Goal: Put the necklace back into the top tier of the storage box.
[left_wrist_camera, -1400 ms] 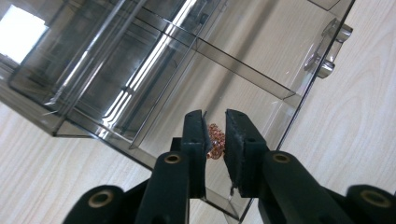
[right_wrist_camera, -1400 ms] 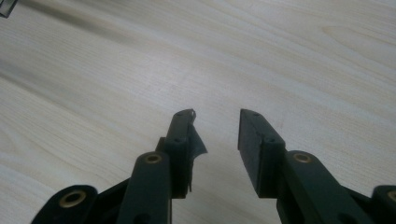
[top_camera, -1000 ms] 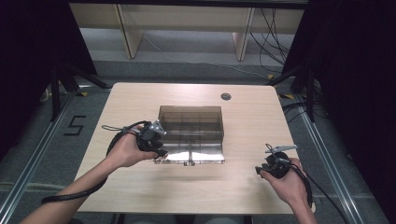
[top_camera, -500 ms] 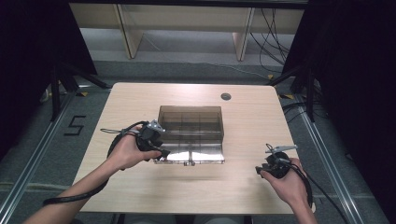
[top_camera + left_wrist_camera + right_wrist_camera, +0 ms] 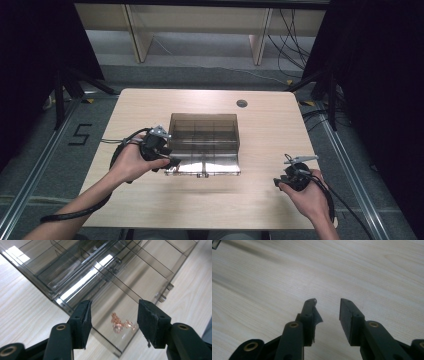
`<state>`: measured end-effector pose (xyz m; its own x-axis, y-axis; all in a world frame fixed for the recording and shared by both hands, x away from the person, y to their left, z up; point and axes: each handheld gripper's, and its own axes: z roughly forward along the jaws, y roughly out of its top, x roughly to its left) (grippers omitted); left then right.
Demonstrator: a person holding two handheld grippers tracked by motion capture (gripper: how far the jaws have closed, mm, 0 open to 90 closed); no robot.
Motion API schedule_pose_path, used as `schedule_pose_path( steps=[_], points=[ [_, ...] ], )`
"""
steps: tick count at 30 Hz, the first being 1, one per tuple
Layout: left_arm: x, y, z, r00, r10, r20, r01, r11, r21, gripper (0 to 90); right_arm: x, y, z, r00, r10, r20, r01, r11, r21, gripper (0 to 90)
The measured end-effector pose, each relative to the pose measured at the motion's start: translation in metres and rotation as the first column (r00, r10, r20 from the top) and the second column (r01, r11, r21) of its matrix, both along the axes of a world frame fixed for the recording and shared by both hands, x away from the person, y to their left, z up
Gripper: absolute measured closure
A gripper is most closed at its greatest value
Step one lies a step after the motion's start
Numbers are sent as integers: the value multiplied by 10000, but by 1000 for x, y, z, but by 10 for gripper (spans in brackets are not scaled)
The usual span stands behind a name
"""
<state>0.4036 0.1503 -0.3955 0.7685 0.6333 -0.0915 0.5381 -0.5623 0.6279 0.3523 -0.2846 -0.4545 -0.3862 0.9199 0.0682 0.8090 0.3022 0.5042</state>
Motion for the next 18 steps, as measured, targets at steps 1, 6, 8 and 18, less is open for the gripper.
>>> schedule_pose_path(
  steps=[1,6,8,18],
  points=[
    [0,0,0,10000,0,0,0,10000,0,441,0,0,0,10000,0,0,0,10000,0,660],
    [-9,14,4,9996,118,271,-120,9999,64,436,0,1,0,10000,-11,-16,11,9999,125,660],
    [-14,24,3,9990,323,300,-329,9992,213,434,0,1,0,10000,-4,-44,4,10000,65,660],
    [-28,55,-3,9969,624,473,-656,9955,678,425,0,1,-1,9998,167,73,-168,9999,36,660]
  ],
)
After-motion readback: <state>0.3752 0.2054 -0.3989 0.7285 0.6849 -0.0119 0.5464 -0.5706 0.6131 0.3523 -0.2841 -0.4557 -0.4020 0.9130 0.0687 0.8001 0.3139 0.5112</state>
